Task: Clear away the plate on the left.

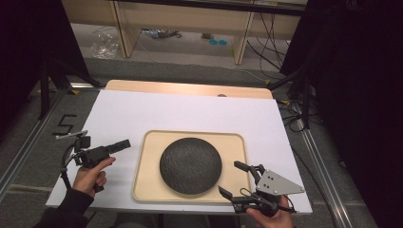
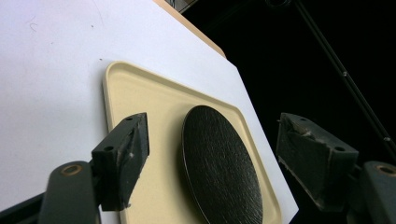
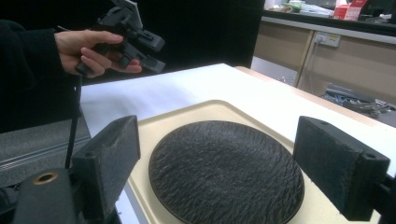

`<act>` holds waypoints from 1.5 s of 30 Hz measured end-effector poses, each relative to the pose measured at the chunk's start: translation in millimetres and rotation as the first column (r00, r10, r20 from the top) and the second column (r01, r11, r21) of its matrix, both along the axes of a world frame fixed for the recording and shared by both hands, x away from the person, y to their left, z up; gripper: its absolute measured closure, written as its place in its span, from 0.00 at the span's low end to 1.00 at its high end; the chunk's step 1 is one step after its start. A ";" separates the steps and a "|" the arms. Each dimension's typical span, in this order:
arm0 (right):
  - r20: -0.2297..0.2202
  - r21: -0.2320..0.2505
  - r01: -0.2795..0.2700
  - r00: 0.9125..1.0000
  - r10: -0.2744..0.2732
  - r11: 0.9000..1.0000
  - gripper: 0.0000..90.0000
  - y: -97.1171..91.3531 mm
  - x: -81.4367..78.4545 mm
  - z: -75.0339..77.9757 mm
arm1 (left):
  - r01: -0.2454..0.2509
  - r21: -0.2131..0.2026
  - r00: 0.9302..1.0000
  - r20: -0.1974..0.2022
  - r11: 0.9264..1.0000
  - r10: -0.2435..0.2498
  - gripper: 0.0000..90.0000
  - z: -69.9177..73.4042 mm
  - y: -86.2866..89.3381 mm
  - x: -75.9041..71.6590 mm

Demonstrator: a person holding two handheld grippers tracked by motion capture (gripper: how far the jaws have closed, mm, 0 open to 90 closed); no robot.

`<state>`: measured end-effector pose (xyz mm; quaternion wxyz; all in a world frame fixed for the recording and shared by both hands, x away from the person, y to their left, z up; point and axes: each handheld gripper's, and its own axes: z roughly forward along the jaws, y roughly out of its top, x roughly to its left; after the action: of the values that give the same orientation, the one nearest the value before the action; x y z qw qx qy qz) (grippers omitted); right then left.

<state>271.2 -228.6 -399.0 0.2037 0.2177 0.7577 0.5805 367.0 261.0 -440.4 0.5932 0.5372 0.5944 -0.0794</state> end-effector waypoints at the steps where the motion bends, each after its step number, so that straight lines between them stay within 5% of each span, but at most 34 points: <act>1: 0.000 0.001 -0.002 1.000 0.002 1.000 0.18 0.1 0.1 -0.1 | -0.003 0.003 1.000 0.000 1.000 0.003 0.28 0.4 0.5 -0.8; 25: 0.000 0.000 0.000 1.000 0.000 1.000 0.18 0.1 -0.4 0.2 | -0.019 0.122 0.992 0.124 0.992 0.004 0.27 15.5 8.3 -28.6; 45: 0.005 0.004 -0.004 1.000 0.004 1.000 0.18 0.9 0.0 -0.1 | -0.028 0.242 0.974 0.226 0.970 -0.028 0.26 21.4 3.6 -59.1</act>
<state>271.2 -227.8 -399.0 0.2042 0.2151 0.7563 0.5831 307.9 264.6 -419.1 0.5871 0.6113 0.5277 0.0562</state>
